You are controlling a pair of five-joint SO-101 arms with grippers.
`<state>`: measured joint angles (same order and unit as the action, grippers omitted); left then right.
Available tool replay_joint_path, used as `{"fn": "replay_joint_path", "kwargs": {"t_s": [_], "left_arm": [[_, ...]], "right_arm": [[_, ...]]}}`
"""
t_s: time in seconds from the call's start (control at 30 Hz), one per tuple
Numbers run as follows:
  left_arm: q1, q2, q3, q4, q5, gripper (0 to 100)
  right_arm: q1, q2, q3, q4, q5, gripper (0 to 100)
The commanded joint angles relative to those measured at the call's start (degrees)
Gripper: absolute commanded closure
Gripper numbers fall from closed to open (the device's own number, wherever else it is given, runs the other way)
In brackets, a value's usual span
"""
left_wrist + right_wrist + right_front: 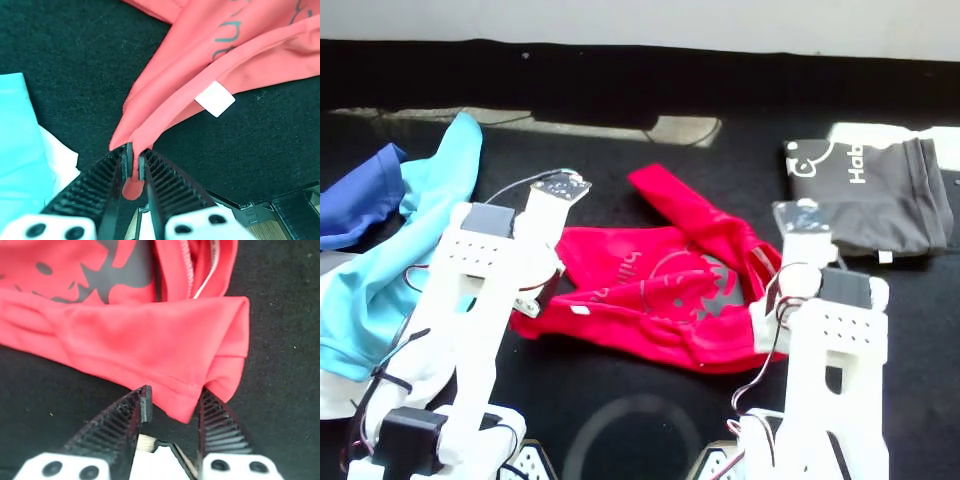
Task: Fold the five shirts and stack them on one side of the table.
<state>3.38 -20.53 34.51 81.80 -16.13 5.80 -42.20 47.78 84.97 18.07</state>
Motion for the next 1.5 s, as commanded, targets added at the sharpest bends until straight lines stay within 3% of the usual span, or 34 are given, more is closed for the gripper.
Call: {"fn": "replay_joint_path", "kwargs": {"t_s": [0.0,0.23,0.37,0.63,0.97,1.2,1.47], "left_arm": [[0.66,-0.22,-0.13,-0.53,0.18,99],[0.66,-0.22,-0.13,-2.73,0.18,99],[0.66,-0.22,-0.13,-3.08,0.18,99],[0.48,-0.22,-0.13,-2.99,0.18,99],[0.66,-0.22,-0.13,-2.99,0.18,99],[0.4,-0.22,-0.04,-2.55,0.18,99],[0.4,-0.22,-0.04,-2.55,0.18,99]], "right_arm": [[-0.4,-2.07,0.4,-0.48,2.64,84.4],[-0.57,-0.92,4.35,-9.71,2.81,85.5],[-0.31,-2.07,3.12,-11.82,2.64,99.8],[-0.31,-7.6,-4.18,-11.74,2.81,99.3],[-0.57,-7.52,1.45,-11.65,2.99,97.0],[-0.4,-8.04,6.2,-1.36,13.63,94.6],[-0.75,-7.52,-19.38,12.53,14.33,94.3]]}}
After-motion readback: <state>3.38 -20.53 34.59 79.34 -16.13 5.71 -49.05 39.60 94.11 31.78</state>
